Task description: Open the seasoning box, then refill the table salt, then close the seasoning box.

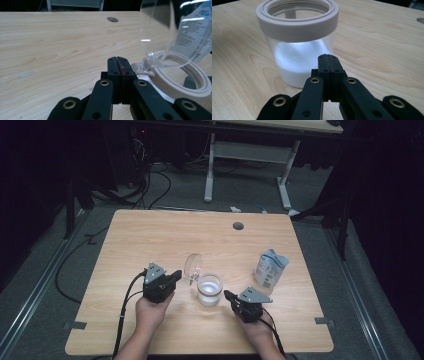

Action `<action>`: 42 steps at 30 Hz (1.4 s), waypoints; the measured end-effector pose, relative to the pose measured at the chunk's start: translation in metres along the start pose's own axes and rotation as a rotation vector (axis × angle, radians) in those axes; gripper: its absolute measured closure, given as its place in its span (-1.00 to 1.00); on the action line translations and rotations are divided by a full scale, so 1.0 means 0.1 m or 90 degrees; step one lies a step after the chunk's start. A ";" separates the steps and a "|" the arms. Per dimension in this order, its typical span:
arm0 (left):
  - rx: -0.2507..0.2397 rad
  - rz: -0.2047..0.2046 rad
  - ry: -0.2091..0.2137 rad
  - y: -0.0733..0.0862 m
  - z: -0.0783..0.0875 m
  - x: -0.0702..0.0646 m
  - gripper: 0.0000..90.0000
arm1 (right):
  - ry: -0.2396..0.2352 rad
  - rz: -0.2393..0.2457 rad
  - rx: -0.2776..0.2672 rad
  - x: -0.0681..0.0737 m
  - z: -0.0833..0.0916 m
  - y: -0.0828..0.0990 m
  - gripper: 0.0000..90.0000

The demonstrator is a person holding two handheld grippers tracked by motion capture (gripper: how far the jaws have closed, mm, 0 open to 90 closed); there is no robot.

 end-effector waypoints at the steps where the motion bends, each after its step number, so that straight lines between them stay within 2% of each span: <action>1: -0.001 -0.002 0.003 -0.01 -0.01 -0.02 0.99 | -0.002 0.001 0.001 0.01 0.00 0.00 1.00; 10: -0.024 -0.012 0.023 -0.10 0.00 -0.18 1.00 | -0.004 0.007 0.003 0.06 -0.03 0.01 1.00; 15: -0.022 -0.021 0.039 -0.09 -0.01 -0.27 1.00 | -0.001 0.009 0.004 0.06 -0.03 0.01 1.00; 18: -0.023 -0.030 0.035 -0.09 0.01 -0.28 0.99 | 0.000 0.011 0.004 0.06 -0.03 0.01 1.00; 24: -0.010 -0.041 0.009 0.01 0.08 -0.15 0.94 | -0.001 0.012 0.003 0.06 -0.02 0.01 1.00; 29: 0.026 -0.054 -0.022 0.25 0.17 0.05 0.82 | 0.000 0.013 0.002 0.05 -0.02 0.00 1.00; 33: 0.058 -0.077 -0.050 0.46 0.30 0.23 0.60 | 0.006 0.009 -0.006 0.01 0.00 -0.03 1.00; 34: 0.044 -0.057 -0.056 0.49 0.32 0.25 0.55 | 0.007 0.009 -0.005 0.01 0.01 -0.03 1.00; 36: 0.047 -0.051 -0.067 0.56 0.42 0.34 0.45 | 0.011 0.005 -0.008 -0.01 0.01 -0.04 1.00; 39: 0.023 -0.015 -0.073 0.60 0.55 0.43 0.36 | 0.016 0.004 -0.010 -0.03 0.03 -0.06 1.00; 40: 0.002 0.007 -0.081 0.60 0.59 0.46 0.34 | 0.017 0.004 -0.014 -0.03 0.03 -0.08 1.00; 41: -0.035 0.063 -0.083 0.58 0.59 0.42 0.32 | 0.019 0.006 -0.016 -0.04 0.03 -0.11 1.00; 42: -0.060 0.097 -0.081 0.55 0.59 0.40 0.31 | 0.020 0.006 -0.018 -0.04 0.03 -0.12 1.00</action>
Point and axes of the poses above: each handheld gripper's, and its own axes: z roughly backward along the jaws, y roughly out of its underside, x roughly to its left, the point moved 8 cm from there along -z, roughly forward along the jaws, and after that the axes turned 5 degrees about -z, right-handed, at the moved point
